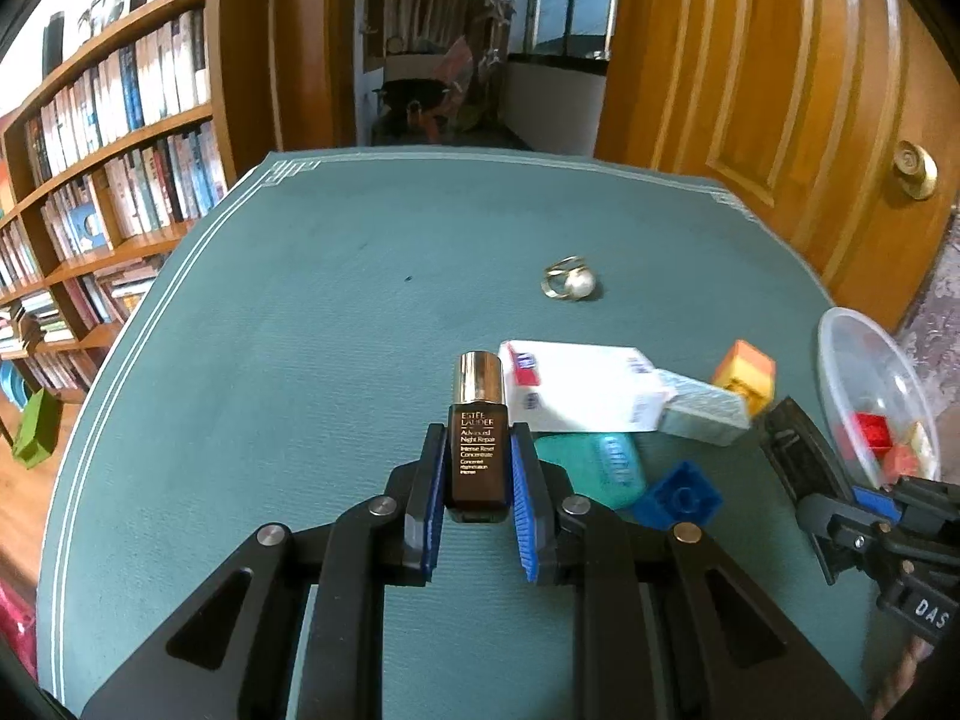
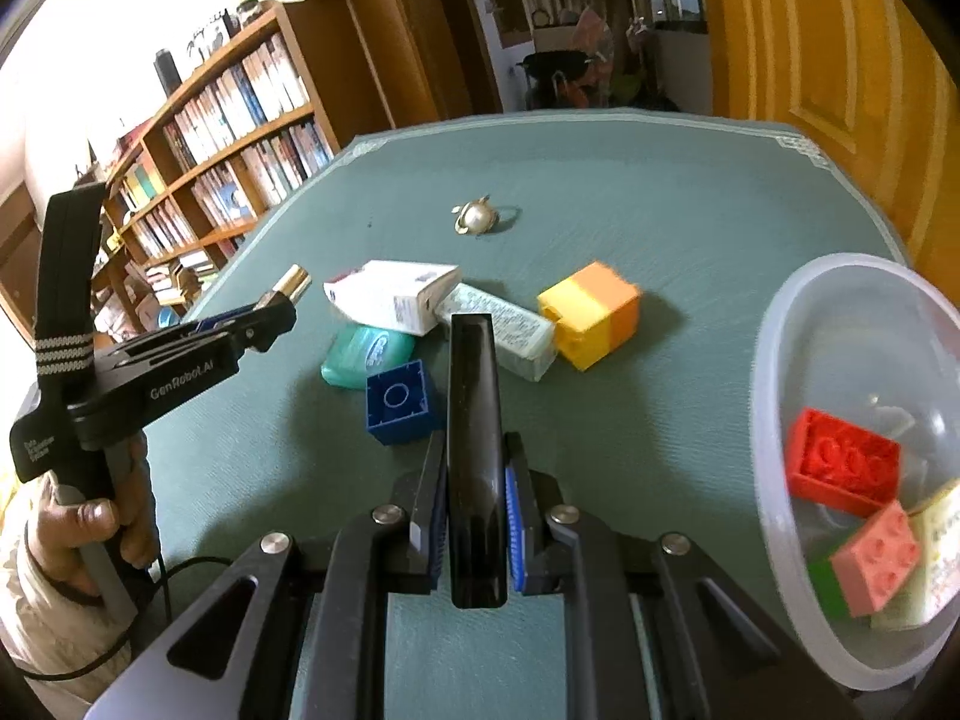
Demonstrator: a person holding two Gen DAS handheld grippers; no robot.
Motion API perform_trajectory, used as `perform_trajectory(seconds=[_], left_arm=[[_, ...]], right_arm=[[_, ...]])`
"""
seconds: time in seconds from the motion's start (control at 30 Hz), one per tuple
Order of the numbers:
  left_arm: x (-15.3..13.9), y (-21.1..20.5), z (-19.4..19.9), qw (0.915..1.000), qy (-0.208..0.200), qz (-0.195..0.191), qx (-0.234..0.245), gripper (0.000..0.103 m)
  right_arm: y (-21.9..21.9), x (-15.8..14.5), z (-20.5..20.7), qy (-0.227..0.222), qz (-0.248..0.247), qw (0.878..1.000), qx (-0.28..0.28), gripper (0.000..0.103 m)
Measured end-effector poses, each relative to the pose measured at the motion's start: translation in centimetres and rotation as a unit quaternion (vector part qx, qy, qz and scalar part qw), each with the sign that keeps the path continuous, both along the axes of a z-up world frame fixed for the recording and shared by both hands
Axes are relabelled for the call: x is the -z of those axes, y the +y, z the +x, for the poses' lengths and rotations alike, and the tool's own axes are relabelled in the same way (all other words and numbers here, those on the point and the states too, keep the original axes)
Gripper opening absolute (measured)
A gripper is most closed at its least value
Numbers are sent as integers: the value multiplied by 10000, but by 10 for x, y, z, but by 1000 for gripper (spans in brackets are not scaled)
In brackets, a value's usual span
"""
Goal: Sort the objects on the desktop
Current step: 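Carry the perfume bottle and black case over the clear bowl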
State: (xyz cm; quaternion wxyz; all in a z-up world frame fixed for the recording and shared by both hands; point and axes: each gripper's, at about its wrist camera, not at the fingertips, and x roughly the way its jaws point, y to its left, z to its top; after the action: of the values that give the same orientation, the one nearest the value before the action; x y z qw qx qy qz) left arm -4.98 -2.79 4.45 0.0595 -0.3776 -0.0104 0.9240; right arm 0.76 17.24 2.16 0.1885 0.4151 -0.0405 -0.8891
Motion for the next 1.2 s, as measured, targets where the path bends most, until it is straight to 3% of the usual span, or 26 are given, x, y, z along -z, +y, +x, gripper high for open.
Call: perform_trajectory(seconds=[0.63,1.2], left_arm=[[-26,87,16,9957,141,-73,910,22],[-37,174,13,9839,101,-53,1782,22]], right_arm=[[106,-36,14,446,-115,9915,1213,18],[180,-41,14,430,-66,9810,1892,18]])
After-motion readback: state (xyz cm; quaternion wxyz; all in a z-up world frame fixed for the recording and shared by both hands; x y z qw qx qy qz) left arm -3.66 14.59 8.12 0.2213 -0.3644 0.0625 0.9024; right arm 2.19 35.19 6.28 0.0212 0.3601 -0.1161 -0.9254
